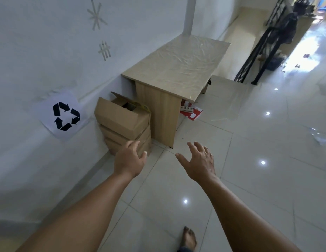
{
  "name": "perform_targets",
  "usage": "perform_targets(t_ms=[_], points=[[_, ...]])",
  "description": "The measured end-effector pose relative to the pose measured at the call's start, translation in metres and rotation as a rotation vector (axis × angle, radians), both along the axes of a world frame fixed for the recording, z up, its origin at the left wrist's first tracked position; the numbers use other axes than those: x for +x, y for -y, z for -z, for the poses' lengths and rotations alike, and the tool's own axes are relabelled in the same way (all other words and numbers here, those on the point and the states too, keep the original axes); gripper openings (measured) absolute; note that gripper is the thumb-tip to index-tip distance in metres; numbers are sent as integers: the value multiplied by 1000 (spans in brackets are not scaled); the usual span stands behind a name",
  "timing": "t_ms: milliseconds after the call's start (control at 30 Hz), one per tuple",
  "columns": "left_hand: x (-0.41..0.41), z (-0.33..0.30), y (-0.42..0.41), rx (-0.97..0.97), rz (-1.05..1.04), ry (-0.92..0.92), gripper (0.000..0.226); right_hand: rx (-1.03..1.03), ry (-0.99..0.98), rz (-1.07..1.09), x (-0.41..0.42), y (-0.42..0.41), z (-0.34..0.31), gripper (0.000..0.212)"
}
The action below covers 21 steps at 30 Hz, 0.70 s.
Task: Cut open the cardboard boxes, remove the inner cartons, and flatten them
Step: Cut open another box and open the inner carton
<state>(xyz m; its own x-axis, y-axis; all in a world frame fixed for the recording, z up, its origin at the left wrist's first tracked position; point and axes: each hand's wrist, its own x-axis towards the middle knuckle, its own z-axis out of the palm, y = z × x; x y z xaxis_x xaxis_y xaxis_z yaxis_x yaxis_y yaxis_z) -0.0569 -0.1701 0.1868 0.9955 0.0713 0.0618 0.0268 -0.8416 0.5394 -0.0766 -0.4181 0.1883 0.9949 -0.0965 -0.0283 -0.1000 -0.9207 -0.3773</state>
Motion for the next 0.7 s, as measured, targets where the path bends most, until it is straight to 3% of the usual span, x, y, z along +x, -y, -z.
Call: perform_targets(t_ms=[333, 700], points=[[110, 17, 57, -46, -236, -96, 60, 20, -56, -217, 188, 70, 2, 82], [214, 73, 29, 132, -392, -397, 85, -158, -127, -662, 362, 17, 39, 86]])
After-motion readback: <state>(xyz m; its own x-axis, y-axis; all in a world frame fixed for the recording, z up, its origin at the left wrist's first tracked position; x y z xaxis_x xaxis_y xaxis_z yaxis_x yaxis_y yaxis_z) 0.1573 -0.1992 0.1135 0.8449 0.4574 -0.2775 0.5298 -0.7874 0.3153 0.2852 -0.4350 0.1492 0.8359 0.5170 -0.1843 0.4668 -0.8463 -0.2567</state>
